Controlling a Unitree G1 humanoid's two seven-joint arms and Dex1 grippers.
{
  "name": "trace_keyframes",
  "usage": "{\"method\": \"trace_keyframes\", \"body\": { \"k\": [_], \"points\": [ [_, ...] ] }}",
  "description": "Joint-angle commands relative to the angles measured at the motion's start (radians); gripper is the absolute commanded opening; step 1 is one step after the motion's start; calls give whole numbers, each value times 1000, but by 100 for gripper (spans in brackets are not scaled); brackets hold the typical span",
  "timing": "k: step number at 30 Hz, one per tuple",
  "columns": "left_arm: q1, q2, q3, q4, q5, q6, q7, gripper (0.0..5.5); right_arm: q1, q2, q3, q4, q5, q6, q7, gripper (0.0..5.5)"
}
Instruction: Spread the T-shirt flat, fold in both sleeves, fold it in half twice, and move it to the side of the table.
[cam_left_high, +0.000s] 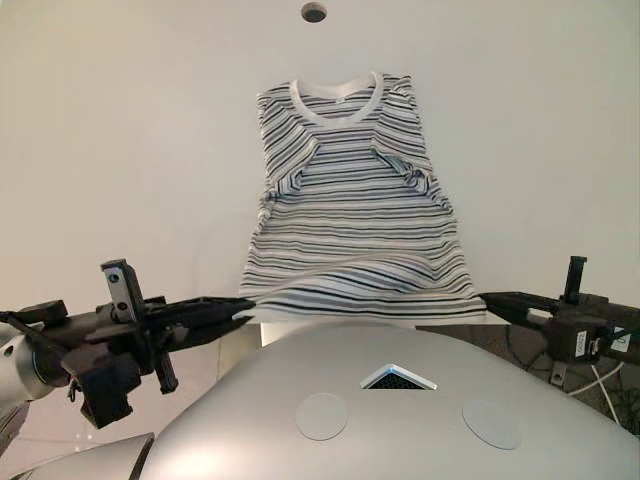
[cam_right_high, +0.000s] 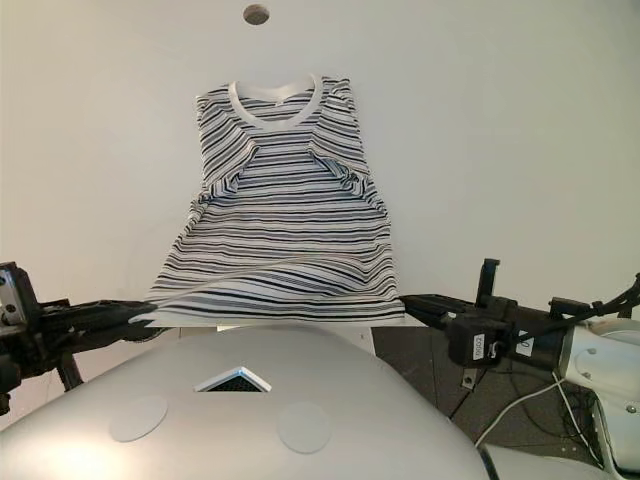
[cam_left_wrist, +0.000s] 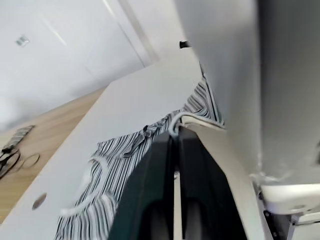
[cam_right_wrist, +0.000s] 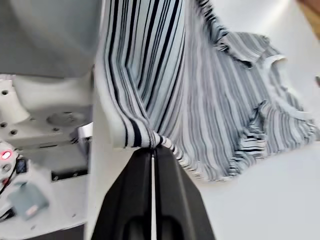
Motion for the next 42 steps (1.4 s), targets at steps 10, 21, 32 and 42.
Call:
{"method": "trace_keyframes", "body": {
  "k": [10, 21, 32, 42],
  "points": [
    [-942, -373, -313, 447, 549, 270, 279, 0, -888, 68, 436, 294, -202, 418, -315, 2],
    [-1327, -499, -454, 998, 770, 171, 349, 0, -1362, 228, 628, 895, -304, 378, -336, 2],
    [-1675, -648, -635, 1712, 1040, 76, 654, 136, -1658, 445, 676, 1633, -413, 151, -507, 77],
    [-1719, -687, -461, 1783, 889, -19, 974, 278, -1719, 525, 378, 1793, -169, 71, -640, 116]
  ]
}}
